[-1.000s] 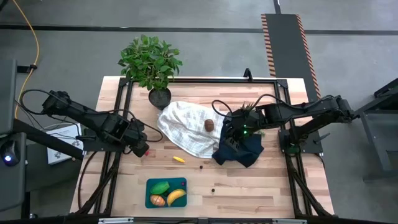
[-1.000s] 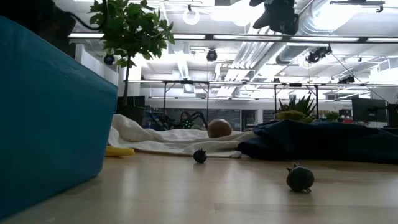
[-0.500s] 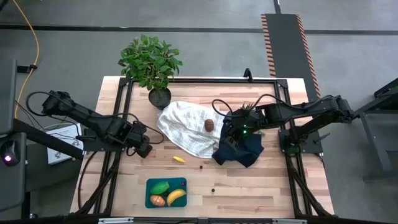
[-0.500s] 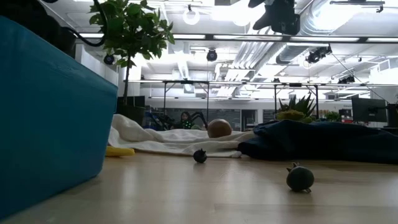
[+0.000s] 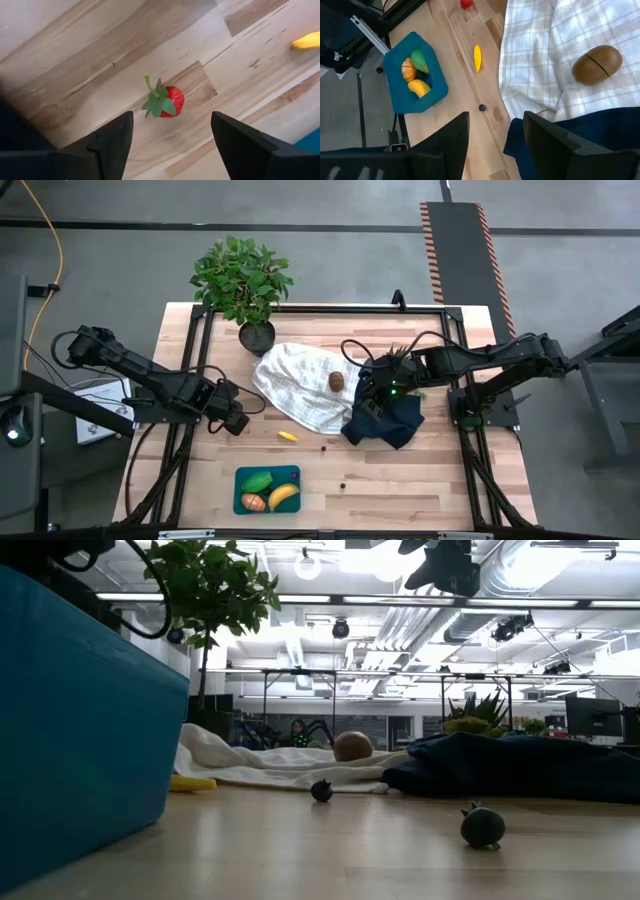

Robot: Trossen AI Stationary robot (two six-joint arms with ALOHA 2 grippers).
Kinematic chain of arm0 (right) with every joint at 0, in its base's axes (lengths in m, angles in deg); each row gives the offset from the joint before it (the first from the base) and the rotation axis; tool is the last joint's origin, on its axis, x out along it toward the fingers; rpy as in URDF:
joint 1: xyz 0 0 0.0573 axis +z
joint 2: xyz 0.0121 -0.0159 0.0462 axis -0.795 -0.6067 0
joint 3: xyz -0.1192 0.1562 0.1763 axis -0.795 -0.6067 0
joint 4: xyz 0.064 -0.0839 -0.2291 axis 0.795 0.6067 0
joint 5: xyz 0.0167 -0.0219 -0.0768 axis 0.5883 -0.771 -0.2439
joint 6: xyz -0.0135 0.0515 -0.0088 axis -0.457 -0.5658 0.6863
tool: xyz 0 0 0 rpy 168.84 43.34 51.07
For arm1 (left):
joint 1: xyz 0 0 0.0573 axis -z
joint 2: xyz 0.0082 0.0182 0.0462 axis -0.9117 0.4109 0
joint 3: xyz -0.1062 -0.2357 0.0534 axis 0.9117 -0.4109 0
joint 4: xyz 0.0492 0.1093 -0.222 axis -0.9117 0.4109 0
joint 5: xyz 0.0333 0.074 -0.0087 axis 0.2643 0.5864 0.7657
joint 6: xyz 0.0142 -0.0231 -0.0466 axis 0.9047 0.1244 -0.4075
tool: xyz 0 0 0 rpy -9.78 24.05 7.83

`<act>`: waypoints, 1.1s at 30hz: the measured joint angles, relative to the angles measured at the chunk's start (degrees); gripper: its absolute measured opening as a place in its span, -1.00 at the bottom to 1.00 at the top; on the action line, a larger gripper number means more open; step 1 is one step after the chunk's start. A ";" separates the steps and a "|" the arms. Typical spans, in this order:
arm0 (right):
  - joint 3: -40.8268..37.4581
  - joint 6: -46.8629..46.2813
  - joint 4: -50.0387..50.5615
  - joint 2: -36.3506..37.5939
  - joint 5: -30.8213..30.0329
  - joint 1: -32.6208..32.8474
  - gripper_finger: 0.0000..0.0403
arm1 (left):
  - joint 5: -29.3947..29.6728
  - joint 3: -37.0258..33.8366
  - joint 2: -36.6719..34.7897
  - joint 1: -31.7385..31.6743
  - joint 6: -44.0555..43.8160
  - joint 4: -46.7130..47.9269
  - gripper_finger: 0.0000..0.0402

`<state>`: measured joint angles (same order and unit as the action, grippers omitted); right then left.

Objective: Pick and placing Produce into tupperware
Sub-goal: Put the strawberry into the bin

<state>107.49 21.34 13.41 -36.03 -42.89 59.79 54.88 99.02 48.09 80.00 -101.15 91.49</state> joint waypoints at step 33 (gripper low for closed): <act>0.00 -0.64 -0.48 -0.04 0.09 0.00 -0.11 | 0.40 -5.11 9.17 0.00 1.25 -10.72 0.15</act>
<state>107.49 20.70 12.93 -36.07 -42.80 59.79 55.28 93.91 57.26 80.00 -99.91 80.77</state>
